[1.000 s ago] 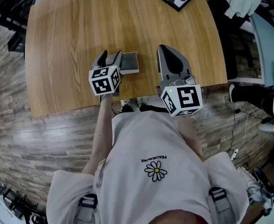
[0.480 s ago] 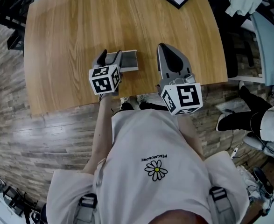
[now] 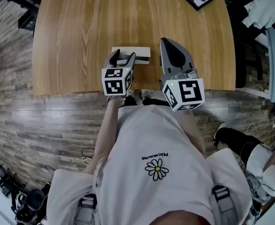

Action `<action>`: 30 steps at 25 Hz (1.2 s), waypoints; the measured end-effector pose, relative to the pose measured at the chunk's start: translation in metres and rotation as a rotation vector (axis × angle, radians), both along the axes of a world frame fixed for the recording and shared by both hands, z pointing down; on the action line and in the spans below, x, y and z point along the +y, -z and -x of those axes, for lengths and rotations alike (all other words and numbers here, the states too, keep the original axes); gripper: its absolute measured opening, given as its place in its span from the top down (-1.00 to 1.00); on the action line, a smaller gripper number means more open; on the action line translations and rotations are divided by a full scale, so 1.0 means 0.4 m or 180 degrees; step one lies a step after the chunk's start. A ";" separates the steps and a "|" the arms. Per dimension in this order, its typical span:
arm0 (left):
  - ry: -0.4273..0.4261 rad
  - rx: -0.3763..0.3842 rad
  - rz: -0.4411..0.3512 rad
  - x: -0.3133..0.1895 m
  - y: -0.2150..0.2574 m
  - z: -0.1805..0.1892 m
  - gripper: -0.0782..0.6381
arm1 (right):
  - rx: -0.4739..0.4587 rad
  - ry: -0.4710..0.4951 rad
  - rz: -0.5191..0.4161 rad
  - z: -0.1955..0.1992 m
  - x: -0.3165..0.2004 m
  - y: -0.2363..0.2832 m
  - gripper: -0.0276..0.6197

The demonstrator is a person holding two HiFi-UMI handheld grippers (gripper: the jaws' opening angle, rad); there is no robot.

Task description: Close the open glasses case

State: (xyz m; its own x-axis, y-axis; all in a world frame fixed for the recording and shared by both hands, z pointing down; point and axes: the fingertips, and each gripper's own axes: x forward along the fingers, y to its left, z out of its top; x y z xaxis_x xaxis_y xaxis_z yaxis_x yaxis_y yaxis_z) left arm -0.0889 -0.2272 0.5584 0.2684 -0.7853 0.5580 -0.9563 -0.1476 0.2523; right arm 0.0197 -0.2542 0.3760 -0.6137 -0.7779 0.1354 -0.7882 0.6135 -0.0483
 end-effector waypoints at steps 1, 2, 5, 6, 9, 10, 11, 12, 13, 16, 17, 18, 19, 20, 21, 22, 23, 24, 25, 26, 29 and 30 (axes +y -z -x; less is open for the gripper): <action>0.0014 -0.0012 0.0020 0.011 -0.006 -0.002 0.08 | -0.0006 0.0052 0.0002 0.012 0.001 0.000 0.89; 0.0026 -0.0021 0.0051 0.023 -0.014 -0.004 0.08 | -0.0010 0.0100 0.0001 0.022 0.002 0.000 0.89; 0.0049 -0.0013 0.0182 0.053 -0.045 -0.009 0.08 | -0.0020 0.0230 -0.0003 0.049 0.008 0.002 0.89; 0.0052 -0.0004 0.0226 0.060 -0.055 -0.010 0.08 | -0.0020 0.0263 -0.0001 0.055 0.011 0.001 0.89; 0.0034 -0.0065 0.0300 0.071 -0.071 -0.008 0.08 | -0.0010 0.0334 0.0014 0.068 0.018 -0.003 0.89; 0.0019 -0.0099 0.0307 0.070 -0.071 -0.008 0.08 | -0.0005 0.0348 0.0018 0.070 0.019 -0.005 0.89; 0.0007 -0.0115 0.0305 0.068 -0.068 -0.010 0.08 | 0.0001 0.0355 0.0023 0.070 0.020 -0.007 0.89; 0.0001 -0.0113 0.0297 0.066 -0.065 -0.013 0.08 | 0.0003 0.0357 0.0027 0.069 0.019 -0.008 0.89; 0.0000 -0.0102 0.0287 0.063 -0.061 -0.017 0.08 | 0.0001 0.0355 0.0030 0.067 0.018 -0.008 0.89; 0.0033 -0.0078 0.0185 0.048 -0.032 -0.016 0.08 | -0.0018 0.0337 0.0011 0.062 0.013 -0.003 0.89; 0.0066 -0.0070 0.0094 0.036 -0.005 -0.010 0.08 | -0.0023 0.0324 -0.0002 0.060 0.012 0.000 0.89; 0.0105 -0.0063 -0.0033 0.020 0.032 -0.001 0.08 | -0.0028 0.0308 -0.0015 0.057 0.010 0.003 0.89; 0.0144 -0.0061 -0.0193 0.001 0.079 0.009 0.08 | -0.0033 0.0290 -0.0028 0.053 0.008 0.006 0.89; 0.0176 -0.0066 -0.0382 -0.019 0.134 0.020 0.08 | -0.0036 0.0271 -0.0040 0.049 0.006 0.009 0.89; 0.0201 -0.0081 -0.0596 -0.038 0.198 0.030 0.08 | -0.0040 0.0252 -0.0052 0.044 0.004 0.012 0.89; 0.0229 -0.0108 -0.0843 -0.052 0.268 0.041 0.08 | -0.0043 0.0236 -0.0067 0.040 0.001 0.015 0.89; 0.0272 -0.0161 -0.1132 -0.060 0.344 0.053 0.15 | -0.0044 0.0222 -0.0087 0.038 -0.002 0.019 0.89; 0.0333 -0.0252 -0.1457 -0.060 0.423 0.067 0.31 | -0.0045 0.0209 -0.0114 0.035 -0.004 0.024 0.89; 0.0397 -0.0374 -0.1780 -0.053 0.498 0.080 0.57 | -0.0044 0.0195 -0.0149 0.033 -0.006 0.031 0.89; 0.0442 -0.0496 -0.2054 -0.042 0.562 0.089 0.71 | -0.0042 0.0179 -0.0194 0.032 -0.008 0.039 0.89; 0.0511 -0.0609 -0.2446 -0.014 0.663 0.103 0.73 | -0.0010 0.0123 -0.0339 0.029 -0.015 0.063 0.89; 0.0540 -0.0581 -0.2482 -0.008 0.673 0.108 0.73 | 0.0008 0.0102 -0.0375 0.028 -0.017 0.067 0.89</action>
